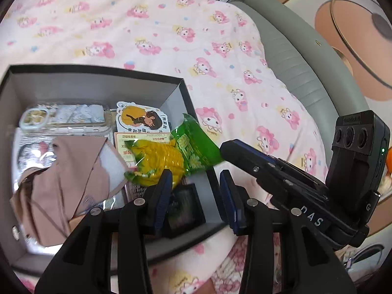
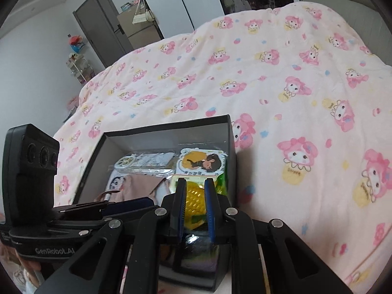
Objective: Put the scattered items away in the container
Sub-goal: 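Withdraw the left gripper from the box and lift it away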
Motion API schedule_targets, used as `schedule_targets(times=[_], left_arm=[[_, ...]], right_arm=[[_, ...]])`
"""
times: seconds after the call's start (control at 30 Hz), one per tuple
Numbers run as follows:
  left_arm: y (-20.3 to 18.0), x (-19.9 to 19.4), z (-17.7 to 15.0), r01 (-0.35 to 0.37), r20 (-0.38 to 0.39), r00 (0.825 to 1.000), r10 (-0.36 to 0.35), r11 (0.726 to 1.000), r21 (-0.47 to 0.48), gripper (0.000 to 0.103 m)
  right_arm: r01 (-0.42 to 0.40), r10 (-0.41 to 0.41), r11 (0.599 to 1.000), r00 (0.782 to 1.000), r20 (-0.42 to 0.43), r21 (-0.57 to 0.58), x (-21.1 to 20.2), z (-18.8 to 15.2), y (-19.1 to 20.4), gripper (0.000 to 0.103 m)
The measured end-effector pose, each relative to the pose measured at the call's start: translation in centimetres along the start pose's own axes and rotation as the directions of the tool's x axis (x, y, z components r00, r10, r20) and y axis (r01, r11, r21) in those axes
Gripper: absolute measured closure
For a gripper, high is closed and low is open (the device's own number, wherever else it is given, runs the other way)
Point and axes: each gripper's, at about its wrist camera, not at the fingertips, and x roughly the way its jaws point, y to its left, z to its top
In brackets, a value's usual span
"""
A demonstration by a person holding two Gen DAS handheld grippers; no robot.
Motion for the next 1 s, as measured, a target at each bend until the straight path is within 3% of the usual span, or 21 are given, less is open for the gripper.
schedule_targets(times=[0.23,0.57,0.8,1.0], left_arm=[[-3.0,-4.5,-2.3,-0.036,0.04,0.999,0.032,0.995,0.088,0.064],[-4.8,-10.0,-6.8,-0.076,0.08,0.995,0.067,0.989,0.127,0.064],[-3.1,-13.6,-9.4,-0.102,0.092,0.991,0.093,0.991,0.091,0.064],[1.5,-16.8,-12.4,-0.14,0.102,0.985,0.14,0.99,-0.012,0.064]], right_arm=[[-0.01,0.011,0.999,0.999,0.034,-0.037,-3.7,-2.4,3.0,0.09],[-0.008,0.013,0.995,0.998,0.062,-0.096,-8.9,-5.4,7.3,0.09],[-0.049,0.053,0.988,0.998,0.029,-0.145,-9.6,-7.4,11.1,0.09],[-0.127,0.117,0.973,0.991,-0.061,-0.191,-7.4,-9.0,15.3,0.09]])
